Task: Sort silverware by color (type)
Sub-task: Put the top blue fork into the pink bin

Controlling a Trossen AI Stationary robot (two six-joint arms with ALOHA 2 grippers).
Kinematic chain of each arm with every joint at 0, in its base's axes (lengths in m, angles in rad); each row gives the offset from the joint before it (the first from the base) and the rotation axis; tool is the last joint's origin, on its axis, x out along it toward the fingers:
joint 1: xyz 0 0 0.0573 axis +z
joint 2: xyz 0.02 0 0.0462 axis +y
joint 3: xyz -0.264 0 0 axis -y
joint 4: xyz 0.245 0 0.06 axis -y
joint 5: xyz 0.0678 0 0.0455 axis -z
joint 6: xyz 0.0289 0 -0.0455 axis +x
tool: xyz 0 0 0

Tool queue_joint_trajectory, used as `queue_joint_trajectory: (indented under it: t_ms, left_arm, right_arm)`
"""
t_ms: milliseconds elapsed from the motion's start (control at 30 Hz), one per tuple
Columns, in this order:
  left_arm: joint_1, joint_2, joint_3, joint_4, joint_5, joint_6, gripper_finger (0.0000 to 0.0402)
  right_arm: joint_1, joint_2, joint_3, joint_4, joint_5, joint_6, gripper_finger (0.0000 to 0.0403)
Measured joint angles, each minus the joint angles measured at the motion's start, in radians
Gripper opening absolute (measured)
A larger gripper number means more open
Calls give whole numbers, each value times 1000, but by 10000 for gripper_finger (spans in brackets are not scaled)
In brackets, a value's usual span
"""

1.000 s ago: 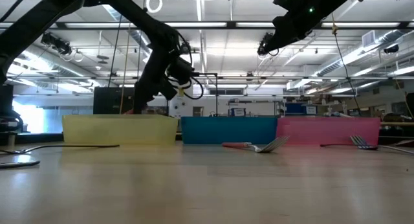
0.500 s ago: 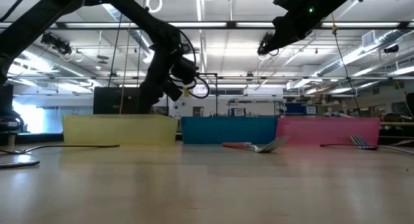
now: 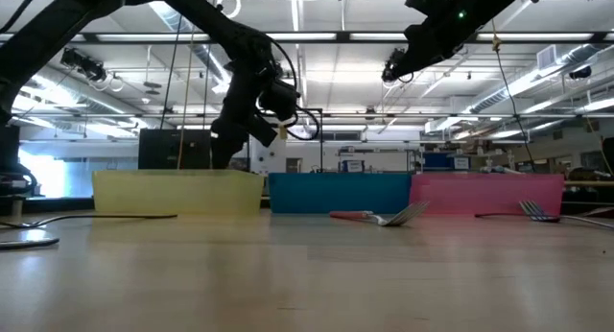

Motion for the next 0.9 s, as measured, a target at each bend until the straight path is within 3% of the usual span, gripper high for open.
queue_joint_trajectory:
  t_ms: [167, 333, 600, 800, 900]
  left_arm:
    - [-28, -42, 0, 9, 1, 0, 132]
    - [-67, -110, 0, 64, 56, 0, 132]
    - [-116, -217, -1, 102, 257, -30, 132]
    - [-145, -244, -2, 114, 404, -30, 132]
    - [-155, -251, -36, 157, 428, -24, 132]
  right_arm:
    - [13, -4, 0, -24, 0, 67, 126]
    - [30, -13, 3, -187, -17, 237, 125]
    - [30, -13, 4, -511, -232, 584, 126]
    - [30, -10, -9, -763, -298, 828, 125]
    - [30, -10, -54, -812, -367, 888, 125]
